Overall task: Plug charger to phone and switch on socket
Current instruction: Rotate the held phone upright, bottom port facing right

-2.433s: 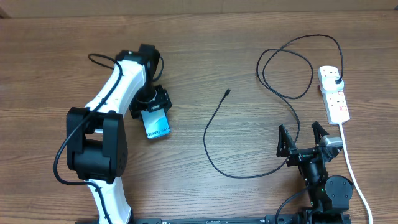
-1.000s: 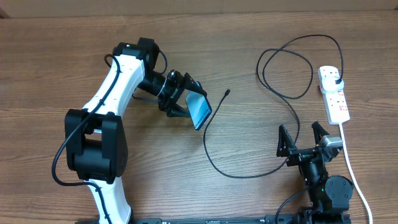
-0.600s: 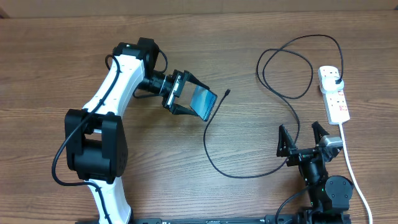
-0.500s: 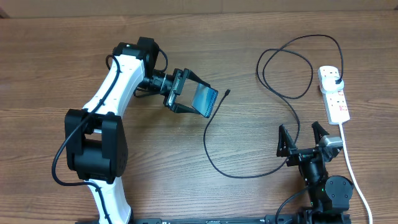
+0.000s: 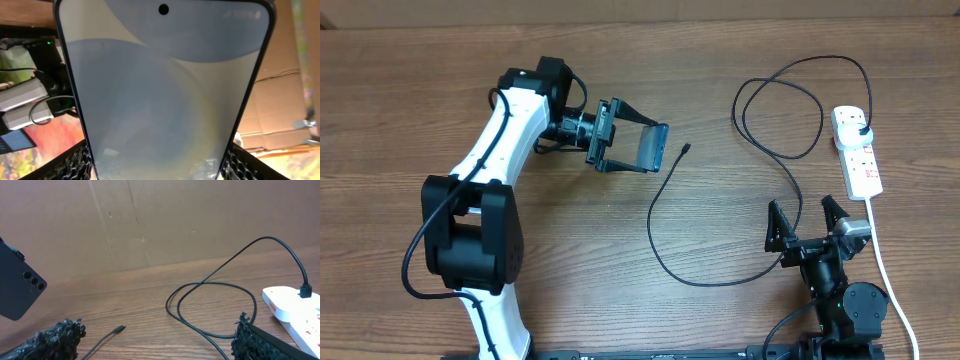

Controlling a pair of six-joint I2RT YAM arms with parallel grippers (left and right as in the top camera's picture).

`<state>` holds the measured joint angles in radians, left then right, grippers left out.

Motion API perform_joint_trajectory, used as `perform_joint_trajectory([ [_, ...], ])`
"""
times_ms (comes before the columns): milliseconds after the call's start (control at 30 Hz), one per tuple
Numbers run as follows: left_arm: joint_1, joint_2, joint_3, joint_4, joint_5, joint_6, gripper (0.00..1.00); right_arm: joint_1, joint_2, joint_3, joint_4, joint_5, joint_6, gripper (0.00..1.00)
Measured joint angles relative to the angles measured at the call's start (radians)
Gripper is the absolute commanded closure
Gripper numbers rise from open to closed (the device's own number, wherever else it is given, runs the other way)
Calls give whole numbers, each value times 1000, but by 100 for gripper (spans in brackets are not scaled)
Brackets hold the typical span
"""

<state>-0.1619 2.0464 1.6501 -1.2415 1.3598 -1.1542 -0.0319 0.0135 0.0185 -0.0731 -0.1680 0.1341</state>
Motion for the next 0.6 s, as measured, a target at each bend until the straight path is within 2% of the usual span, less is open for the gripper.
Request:
perform_joint_trajectory([
  [600,39,0,0,0,9,-8,30,0,0,0,0,0,0,0],
])
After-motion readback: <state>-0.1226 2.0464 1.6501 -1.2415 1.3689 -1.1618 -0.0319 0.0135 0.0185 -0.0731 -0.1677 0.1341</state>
